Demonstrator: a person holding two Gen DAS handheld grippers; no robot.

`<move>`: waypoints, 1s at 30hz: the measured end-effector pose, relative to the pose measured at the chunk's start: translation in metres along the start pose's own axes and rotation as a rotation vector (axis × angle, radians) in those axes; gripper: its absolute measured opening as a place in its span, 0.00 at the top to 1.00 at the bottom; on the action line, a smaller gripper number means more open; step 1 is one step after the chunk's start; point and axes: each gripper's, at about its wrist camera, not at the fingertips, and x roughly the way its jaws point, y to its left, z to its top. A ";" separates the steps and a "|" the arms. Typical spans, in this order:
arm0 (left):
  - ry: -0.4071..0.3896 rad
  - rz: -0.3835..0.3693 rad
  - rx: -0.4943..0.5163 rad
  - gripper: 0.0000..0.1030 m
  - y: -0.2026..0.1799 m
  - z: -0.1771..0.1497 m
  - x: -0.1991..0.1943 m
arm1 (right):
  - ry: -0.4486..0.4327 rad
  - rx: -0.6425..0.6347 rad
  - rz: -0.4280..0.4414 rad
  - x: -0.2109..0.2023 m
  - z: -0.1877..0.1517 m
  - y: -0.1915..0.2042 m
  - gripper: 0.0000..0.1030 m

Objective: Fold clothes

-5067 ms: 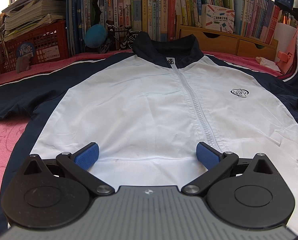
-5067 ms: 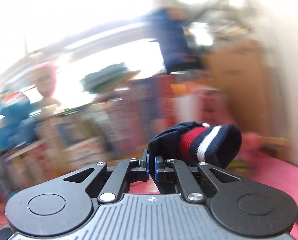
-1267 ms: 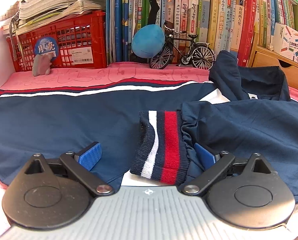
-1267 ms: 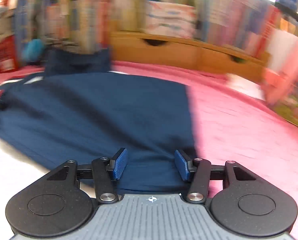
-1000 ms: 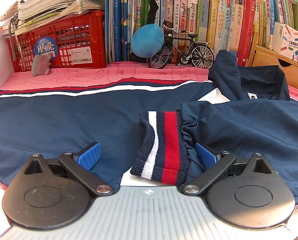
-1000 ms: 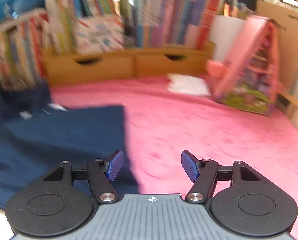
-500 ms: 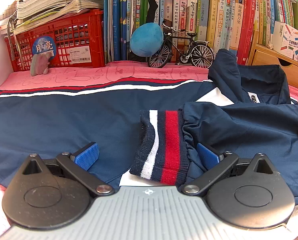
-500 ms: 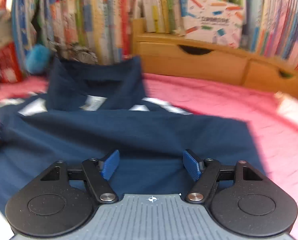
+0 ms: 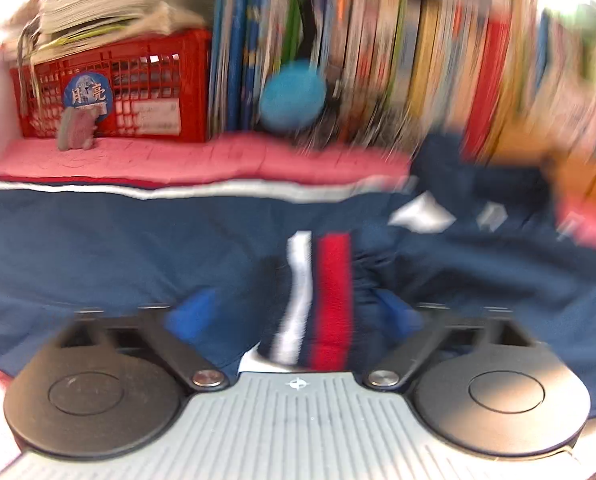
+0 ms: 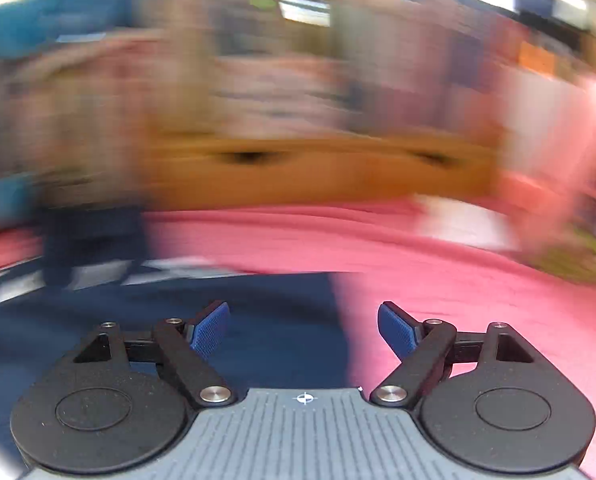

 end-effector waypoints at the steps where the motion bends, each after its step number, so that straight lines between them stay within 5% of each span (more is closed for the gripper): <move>1: -0.020 -0.027 -0.037 0.38 0.007 0.002 -0.010 | -0.012 -0.099 0.111 -0.010 -0.005 0.029 0.18; 4: -0.081 -0.032 -0.090 0.27 0.028 0.006 -0.043 | -0.011 -0.347 0.313 -0.015 -0.021 0.120 0.11; 7: -0.095 0.023 -0.103 0.26 0.045 -0.003 -0.065 | 0.025 -0.410 0.350 0.008 -0.025 0.184 0.06; 9: -0.064 0.063 -0.113 0.25 0.053 -0.013 -0.067 | 0.051 -0.340 0.309 0.031 -0.020 0.197 0.23; 10: -0.048 0.083 -0.115 0.26 0.056 -0.019 -0.067 | 0.061 -0.297 0.288 0.037 -0.014 0.195 0.39; 11: -0.036 0.096 -0.110 0.26 0.058 -0.024 -0.067 | 0.071 -0.253 0.266 0.038 -0.007 0.188 0.84; 12: -0.028 0.104 -0.098 0.24 0.058 -0.028 -0.066 | 0.058 -0.219 0.226 0.035 -0.001 0.177 0.93; 16: 0.019 0.161 0.008 0.16 0.040 -0.031 -0.059 | -0.122 -0.098 -0.006 -0.016 0.016 0.071 0.94; 19: 0.065 0.211 0.110 0.09 0.023 -0.032 -0.050 | -0.244 0.030 -0.272 -0.076 0.020 -0.045 0.94; 22: 0.071 0.210 0.126 0.07 0.021 -0.035 -0.048 | -0.316 0.151 -0.563 -0.123 0.024 -0.172 0.93; 25: 0.073 0.213 0.129 0.06 0.019 -0.039 -0.046 | -0.175 0.407 -0.780 -0.141 0.016 -0.308 0.61; 26: 0.074 0.214 0.131 0.06 0.019 -0.040 -0.045 | -0.115 0.497 -0.802 -0.147 0.010 -0.340 0.36; 30: 0.078 0.209 0.131 0.04 0.020 -0.040 -0.041 | -0.139 0.615 -0.742 -0.174 -0.025 -0.362 0.17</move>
